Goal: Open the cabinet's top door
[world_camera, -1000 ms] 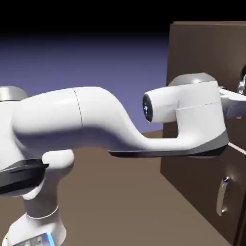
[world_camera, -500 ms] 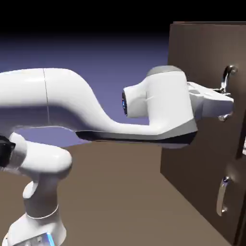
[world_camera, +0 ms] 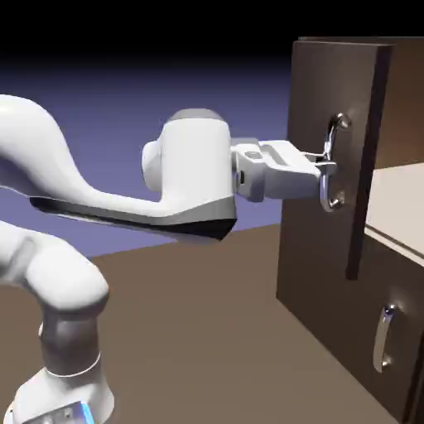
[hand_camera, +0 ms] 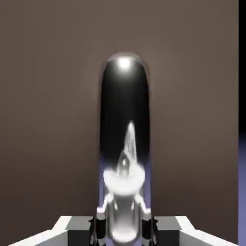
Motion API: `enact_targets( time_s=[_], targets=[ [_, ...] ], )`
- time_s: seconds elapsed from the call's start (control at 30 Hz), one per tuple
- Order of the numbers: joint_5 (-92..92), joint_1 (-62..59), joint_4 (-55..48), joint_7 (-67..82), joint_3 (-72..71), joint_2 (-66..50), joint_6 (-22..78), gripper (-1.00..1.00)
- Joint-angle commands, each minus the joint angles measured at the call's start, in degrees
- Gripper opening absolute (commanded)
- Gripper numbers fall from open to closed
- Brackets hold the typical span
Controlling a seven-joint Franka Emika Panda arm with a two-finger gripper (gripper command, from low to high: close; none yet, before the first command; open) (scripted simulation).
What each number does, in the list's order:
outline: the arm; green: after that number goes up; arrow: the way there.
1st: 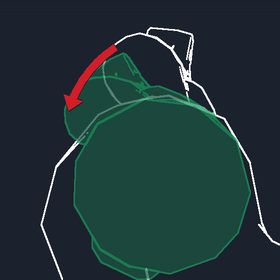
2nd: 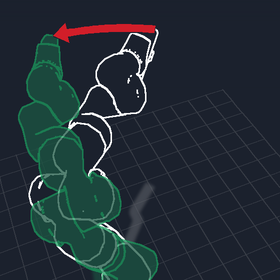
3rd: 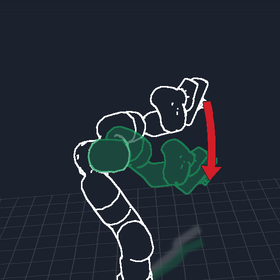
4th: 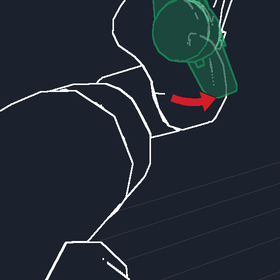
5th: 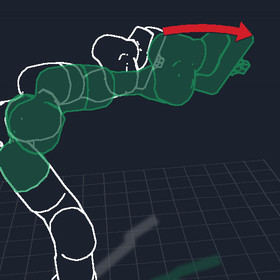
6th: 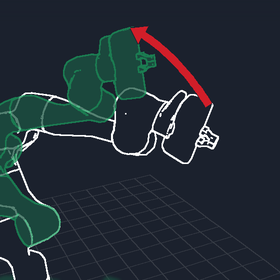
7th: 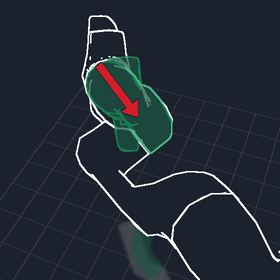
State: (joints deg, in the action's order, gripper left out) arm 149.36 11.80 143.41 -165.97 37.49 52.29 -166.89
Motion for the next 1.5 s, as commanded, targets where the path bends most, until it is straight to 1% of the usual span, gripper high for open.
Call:
enact_targets(
  time_s=[0.0,0.33,0.63,0.73,0.87,1.0,1.2,1.47],
  targets=[
    [-1.0,-2.1,1.0,-0.1,-1.7,0.4,0.1,-1.00],
    [-18.0,-22.8,11.8,5.3,-18.9,8.6,-0.4,-1.00],
    [-39.0,-41.2,19.5,15.2,-32.6,19.0,-7.1,-1.00],
    [-46.5,-44.0,21.7,20.9,-34.6,22.0,-8.1,-1.00],
    [-56.4,-43.3,24.8,30.1,-35.3,25.8,-6.0,-1.00],
    [-66.4,-39.8,27.9,39.0,-36.7,30.8,-0.3,-1.00],
    [-80.6,-31.2,31.5,48.2,-43.3,40.4,14.0,-1.00],
    [-96.2,-21.1,31.1,52.0,-59.0,47.7,33.3,-1.00]
  ],
)
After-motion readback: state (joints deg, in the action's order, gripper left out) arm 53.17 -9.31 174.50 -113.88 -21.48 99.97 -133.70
